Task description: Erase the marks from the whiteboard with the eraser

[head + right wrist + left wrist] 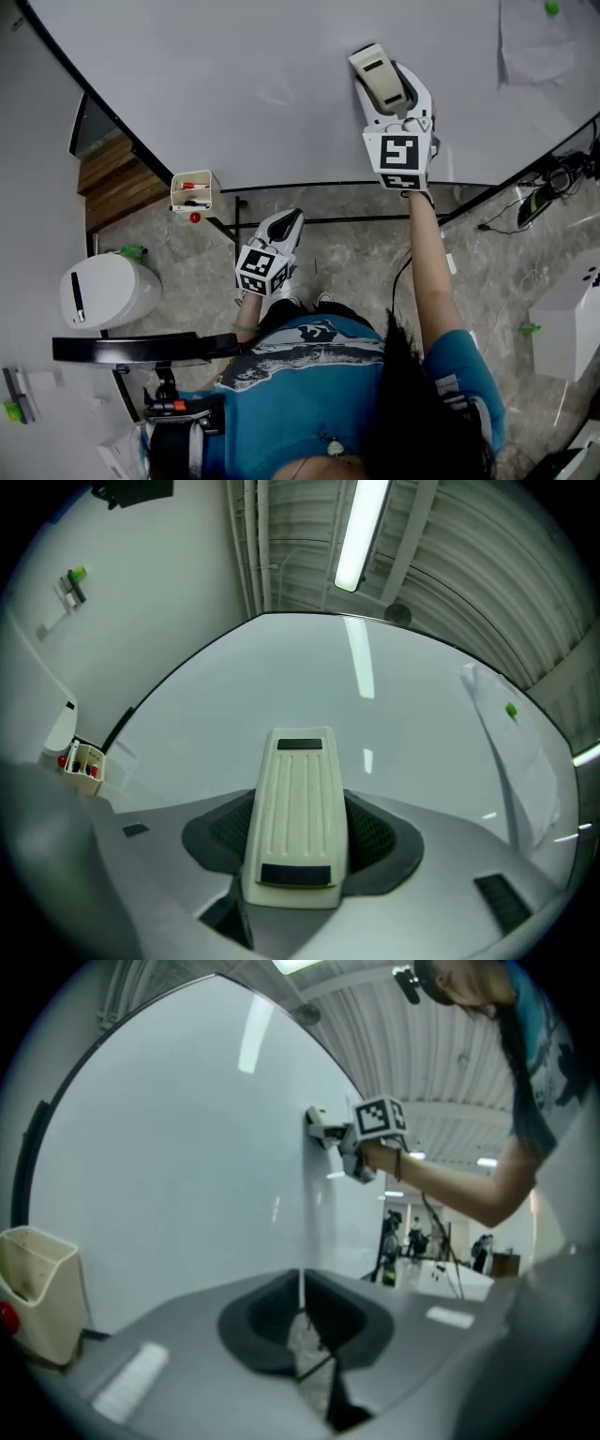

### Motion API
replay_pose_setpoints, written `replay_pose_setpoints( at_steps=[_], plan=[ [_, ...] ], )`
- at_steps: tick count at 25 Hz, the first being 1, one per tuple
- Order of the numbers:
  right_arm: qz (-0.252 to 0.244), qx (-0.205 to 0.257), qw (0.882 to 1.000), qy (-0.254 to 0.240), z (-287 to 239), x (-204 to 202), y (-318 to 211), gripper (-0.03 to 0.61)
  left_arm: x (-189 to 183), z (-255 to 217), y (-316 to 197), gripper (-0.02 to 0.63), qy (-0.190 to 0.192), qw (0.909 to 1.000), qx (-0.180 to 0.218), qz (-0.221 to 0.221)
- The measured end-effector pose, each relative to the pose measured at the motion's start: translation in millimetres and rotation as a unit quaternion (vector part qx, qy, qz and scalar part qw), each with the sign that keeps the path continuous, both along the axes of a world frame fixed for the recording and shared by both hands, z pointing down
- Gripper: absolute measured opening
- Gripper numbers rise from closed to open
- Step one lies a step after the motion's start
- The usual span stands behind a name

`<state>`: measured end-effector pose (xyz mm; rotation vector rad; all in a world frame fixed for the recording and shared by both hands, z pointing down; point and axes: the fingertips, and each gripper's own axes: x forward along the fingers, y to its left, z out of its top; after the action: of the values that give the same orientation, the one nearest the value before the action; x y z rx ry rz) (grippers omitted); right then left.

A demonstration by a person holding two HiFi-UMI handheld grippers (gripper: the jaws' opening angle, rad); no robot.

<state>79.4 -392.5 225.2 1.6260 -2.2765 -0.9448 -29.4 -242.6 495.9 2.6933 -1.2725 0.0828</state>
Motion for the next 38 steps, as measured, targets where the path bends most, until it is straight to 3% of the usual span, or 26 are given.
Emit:
replay_pose_setpoints(
  at_steps=[8,17,23,28,38],
  plan=[
    [0.054,0.018,0.995,-0.085,-69,109,-4,0.262,9,1,3,0.005,-0.002,0.9999,0.000,0.015],
    [0.055,0.012,0.991,-0.120,-69,121,-11,0.262,4,2,1,0.005,-0.002,1.0000,-0.002,0.008],
    [0.015,-0.024,0.986,-0.164,-35,89,7,0.264,-6,4,10,0.005,-0.004,1.0000,-0.002,0.004],
    [-0.007,-0.084,0.984,-0.158,27,39,27,0.264,-19,7,22,0.005,-0.001,0.9999,-0.008,0.006],
    [-0.054,-0.219,0.963,-0.149,161,-76,101,0.264,-49,21,55,0.005,-0.002,0.9993,-0.020,0.030]
  ],
)
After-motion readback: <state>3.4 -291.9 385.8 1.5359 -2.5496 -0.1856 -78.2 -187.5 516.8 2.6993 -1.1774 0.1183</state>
